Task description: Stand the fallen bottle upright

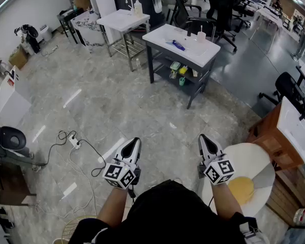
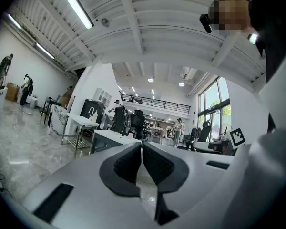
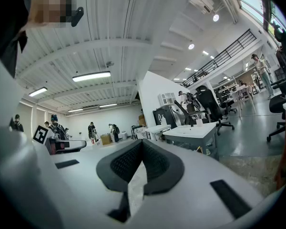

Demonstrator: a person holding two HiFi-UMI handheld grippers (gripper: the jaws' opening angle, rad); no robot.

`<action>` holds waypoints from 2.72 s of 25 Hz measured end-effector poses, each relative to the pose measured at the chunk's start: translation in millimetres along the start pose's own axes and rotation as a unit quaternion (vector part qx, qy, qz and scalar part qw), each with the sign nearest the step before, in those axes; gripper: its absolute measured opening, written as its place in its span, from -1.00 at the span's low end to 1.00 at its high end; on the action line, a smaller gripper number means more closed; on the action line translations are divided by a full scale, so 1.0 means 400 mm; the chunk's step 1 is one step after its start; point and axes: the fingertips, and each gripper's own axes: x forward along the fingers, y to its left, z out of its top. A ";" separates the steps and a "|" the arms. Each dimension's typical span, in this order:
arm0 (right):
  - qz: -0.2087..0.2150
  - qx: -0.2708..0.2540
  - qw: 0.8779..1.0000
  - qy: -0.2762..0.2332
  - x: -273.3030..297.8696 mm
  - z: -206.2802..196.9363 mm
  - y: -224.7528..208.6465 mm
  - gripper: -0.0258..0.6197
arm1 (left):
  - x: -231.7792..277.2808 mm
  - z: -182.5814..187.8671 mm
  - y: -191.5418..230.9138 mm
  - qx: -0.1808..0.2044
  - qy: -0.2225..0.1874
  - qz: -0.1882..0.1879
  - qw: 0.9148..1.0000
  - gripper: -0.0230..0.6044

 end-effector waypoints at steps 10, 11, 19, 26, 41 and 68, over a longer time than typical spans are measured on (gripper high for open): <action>-0.004 0.003 1.000 0.003 -0.014 -0.003 -0.001 -0.83 | -0.009 0.002 0.001 0.002 0.007 -0.003 1.000 -0.84; -0.005 0.003 1.000 0.004 -0.018 -0.005 -0.003 -0.83 | -0.009 0.000 -0.002 0.002 0.007 -0.003 1.000 -0.84; -0.010 0.030 0.999 -0.025 -0.042 0.017 -0.030 -0.83 | 0.006 0.002 -0.024 -0.001 -0.001 -0.019 1.000 -0.84; -0.023 0.019 0.998 -0.050 -0.059 0.044 -0.062 -0.06 | 0.024 0.016 -0.023 0.011 -0.024 -0.005 1.000 0.03; -0.055 0.013 0.996 -0.065 -0.113 0.054 -0.206 -0.03 | 0.166 0.013 -0.088 0.024 -0.010 -0.009 1.000 0.06; -0.069 0.005 0.997 -0.043 0.122 0.137 -0.485 -0.03 | 0.545 0.043 0.009 0.002 -0.014 -0.033 0.999 0.33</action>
